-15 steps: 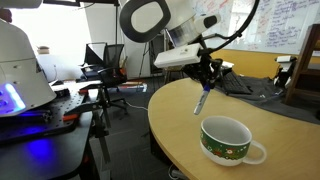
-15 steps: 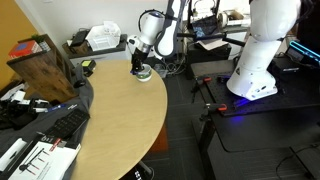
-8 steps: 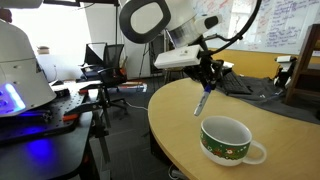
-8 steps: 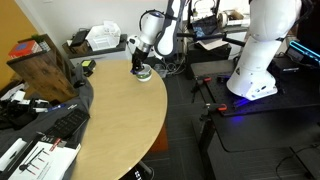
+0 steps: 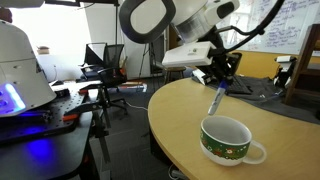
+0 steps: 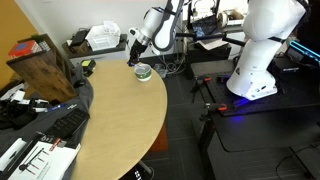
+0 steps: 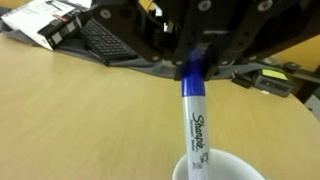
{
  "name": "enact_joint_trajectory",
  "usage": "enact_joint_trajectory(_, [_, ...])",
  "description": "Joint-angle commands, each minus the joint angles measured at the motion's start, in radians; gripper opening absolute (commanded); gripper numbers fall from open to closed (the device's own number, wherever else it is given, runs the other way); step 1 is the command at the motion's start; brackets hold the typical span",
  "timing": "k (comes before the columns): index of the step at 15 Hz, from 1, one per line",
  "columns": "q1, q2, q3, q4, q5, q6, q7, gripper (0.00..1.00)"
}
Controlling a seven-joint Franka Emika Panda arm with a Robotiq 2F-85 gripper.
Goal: Put the blue marker in the green mug cup
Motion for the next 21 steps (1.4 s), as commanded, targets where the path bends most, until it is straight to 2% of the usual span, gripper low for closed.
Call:
enact_joint_trajectory(1, [-0.055,0.090,0.045,0.063,-0.025,0.062,0.001,0.06])
enact_joint_trajectory(3, [-0.066,0.137,0.058,0.103,-0.030,0.048,-0.004,0.06])
enact_joint_trajectory(6, [-0.044,0.183,0.038,0.148,-0.014,0.034,-0.009,0.06])
enact_joint_trajectory(7, [-0.004,0.181,-0.025,0.166,-0.118,0.040,0.116,0.06])
enact_joint_trajectory(9, [0.012,0.179,-0.059,0.177,-0.158,0.034,0.158,0.06])
enact_joint_trajectory(10, [0.004,0.166,-0.048,0.163,-0.094,0.018,0.100,0.06])
enact_joint_trajectory(11, [0.011,0.152,-0.065,0.157,-0.100,0.013,0.106,0.06])
enact_joint_trajectory(12, [0.053,0.121,-0.124,0.154,-0.155,0.007,0.191,0.06])
enact_joint_trajectory(13, [0.019,0.120,-0.084,0.141,-0.109,-0.017,0.115,0.21])
enact_joint_trajectory(14, [0.003,0.116,-0.069,0.137,-0.133,-0.046,0.121,0.50])
enact_joint_trajectory(15, [0.006,0.108,-0.068,0.136,-0.131,-0.073,0.124,0.51])
enact_joint_trajectory(17, [-0.026,0.106,-0.024,0.131,-0.148,-0.146,0.123,0.64])
enact_joint_trajectory(19, [-0.008,0.073,-0.024,0.120,-0.126,-0.220,0.137,0.79])
enact_joint_trajectory(21, [0.072,0.000,-0.098,0.098,-0.091,-0.259,0.177,0.95])
